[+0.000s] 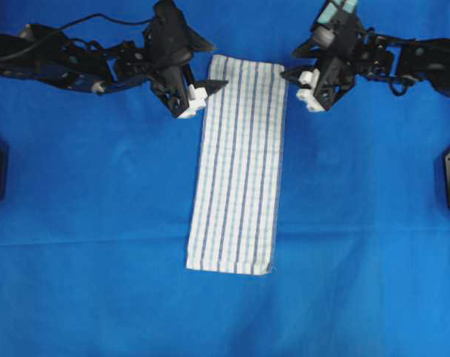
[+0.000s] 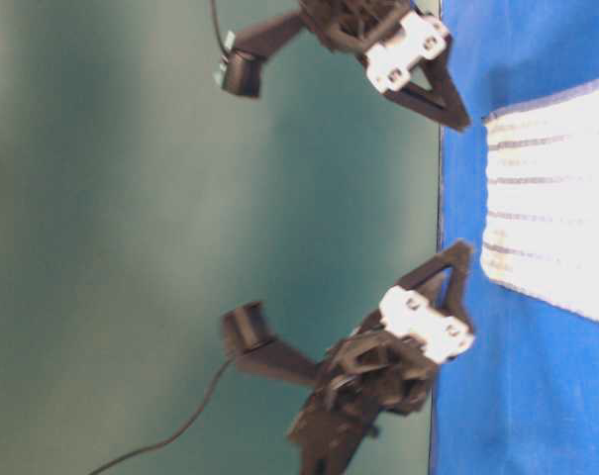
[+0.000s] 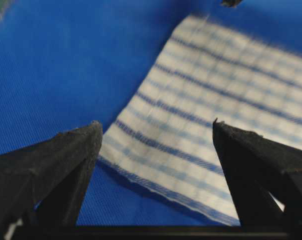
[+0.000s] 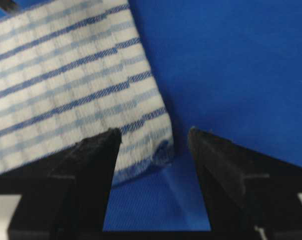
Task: Fold the blue towel.
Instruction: 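Move both grippers to the strip's far end and grasp its corners, then fold the far end toward the near end with both grippers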
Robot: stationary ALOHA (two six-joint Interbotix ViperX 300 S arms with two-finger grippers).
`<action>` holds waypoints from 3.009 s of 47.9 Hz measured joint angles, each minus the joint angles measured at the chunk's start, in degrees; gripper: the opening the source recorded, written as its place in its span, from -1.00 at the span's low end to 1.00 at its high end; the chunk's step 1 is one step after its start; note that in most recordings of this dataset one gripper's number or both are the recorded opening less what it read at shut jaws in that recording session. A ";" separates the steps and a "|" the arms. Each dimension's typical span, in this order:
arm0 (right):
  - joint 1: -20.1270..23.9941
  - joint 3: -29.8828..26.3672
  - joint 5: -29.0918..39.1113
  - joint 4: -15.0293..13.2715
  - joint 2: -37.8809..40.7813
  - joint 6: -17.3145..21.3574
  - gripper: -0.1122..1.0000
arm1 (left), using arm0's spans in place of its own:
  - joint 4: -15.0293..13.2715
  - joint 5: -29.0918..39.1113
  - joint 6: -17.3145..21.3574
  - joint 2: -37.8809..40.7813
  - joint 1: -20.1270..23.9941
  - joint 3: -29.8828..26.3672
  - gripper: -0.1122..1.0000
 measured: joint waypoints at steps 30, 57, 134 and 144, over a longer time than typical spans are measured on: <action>-1.85 -2.64 -3.16 -0.09 7.47 -1.05 -0.70 | 0.00 -1.32 -0.53 8.09 1.67 -3.87 -0.54; -2.37 -3.60 -3.16 -0.09 7.47 -1.76 -0.70 | 0.09 -0.79 -0.44 7.47 1.67 -3.69 -0.74; 27.42 4.22 6.50 3.87 -11.43 3.96 -0.70 | 0.00 0.00 -13.54 -11.25 -22.50 11.69 -0.74; 31.73 4.13 7.82 4.57 -10.90 4.75 -0.70 | 0.00 -0.09 -14.94 -11.16 -27.95 11.87 -0.74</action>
